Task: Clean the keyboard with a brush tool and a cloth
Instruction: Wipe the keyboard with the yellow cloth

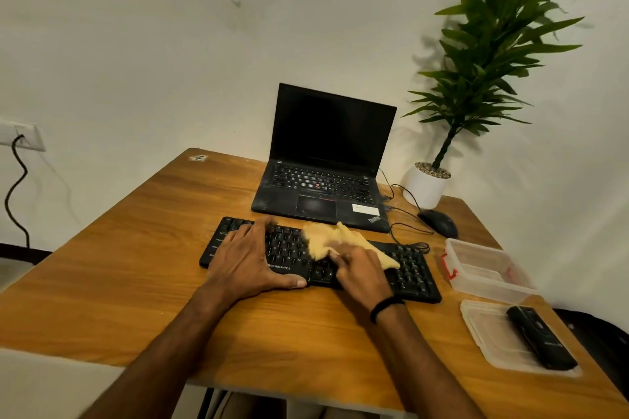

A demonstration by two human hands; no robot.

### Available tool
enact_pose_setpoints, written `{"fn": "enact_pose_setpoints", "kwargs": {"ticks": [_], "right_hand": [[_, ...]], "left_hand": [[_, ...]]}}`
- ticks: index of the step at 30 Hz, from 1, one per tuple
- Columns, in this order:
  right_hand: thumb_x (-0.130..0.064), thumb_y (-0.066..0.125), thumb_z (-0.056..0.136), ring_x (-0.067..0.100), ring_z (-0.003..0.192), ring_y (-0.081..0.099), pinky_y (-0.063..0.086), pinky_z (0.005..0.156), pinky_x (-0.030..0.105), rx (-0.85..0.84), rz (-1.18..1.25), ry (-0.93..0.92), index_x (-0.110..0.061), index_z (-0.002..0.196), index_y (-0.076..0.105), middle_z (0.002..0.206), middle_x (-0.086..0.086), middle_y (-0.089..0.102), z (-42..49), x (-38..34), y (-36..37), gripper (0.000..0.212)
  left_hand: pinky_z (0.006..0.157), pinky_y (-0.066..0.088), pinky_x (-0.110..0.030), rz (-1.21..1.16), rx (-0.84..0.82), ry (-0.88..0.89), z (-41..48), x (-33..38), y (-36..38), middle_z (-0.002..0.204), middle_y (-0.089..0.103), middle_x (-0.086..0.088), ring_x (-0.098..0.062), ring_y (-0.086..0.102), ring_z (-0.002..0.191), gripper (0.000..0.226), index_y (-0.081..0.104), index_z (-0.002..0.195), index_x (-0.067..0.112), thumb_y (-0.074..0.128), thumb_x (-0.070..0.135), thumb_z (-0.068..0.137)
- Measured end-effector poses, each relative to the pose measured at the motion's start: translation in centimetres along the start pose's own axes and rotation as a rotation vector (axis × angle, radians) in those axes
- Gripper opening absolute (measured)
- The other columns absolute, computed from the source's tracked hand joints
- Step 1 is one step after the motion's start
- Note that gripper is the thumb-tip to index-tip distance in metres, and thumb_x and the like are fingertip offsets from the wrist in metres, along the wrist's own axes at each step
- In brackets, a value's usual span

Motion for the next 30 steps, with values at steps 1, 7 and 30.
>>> {"fn": "enact_pose_setpoints", "kwargs": {"ticks": [1,7,30], "right_hand": [[-0.016,0.053,0.1,0.017,0.131,0.048,0.035,0.11,0.028,0.034,-0.01,0.026,-0.022,0.135,0.057,0.144,0.001,0.053,0.4,-0.1,0.0,0.036],[-0.014,0.053,0.099,0.016,0.135,0.046,0.034,0.11,0.028,-0.128,-0.023,-0.123,-0.023,0.135,0.058,0.146,0.0,0.05,-1.8,-1.4,1.2,0.037],[0.006,0.05,0.093,0.002,0.144,0.021,0.005,0.113,0.015,0.174,-0.121,-0.057,-0.028,0.139,0.052,0.156,-0.006,0.035,-8.0,0.0,0.3,0.057]], "left_hand": [[0.112,0.037,-0.039,-0.002,-0.001,0.001,0.0,0.0,0.0,0.137,0.055,0.001,-0.017,0.054,0.124,0.13,0.032,0.146,0.028,0.061,0.103,0.044],[0.11,0.038,-0.038,-0.018,-0.006,0.011,-0.1,0.0,-0.1,0.137,0.056,0.003,-0.016,0.053,0.123,0.129,0.033,0.144,0.029,0.06,0.104,0.043],[0.116,0.034,-0.043,0.023,-0.042,0.009,0.2,-0.3,0.2,0.142,0.053,-0.002,-0.02,0.051,0.129,0.134,0.029,0.147,0.028,0.061,0.104,0.041]]}}
Point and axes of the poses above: each hand's wrist, its own z-axis towards the middle knuckle, its own y-axis out of the palm, x = y × z, the point moved 4 cm from there along z, towards the middle knuckle
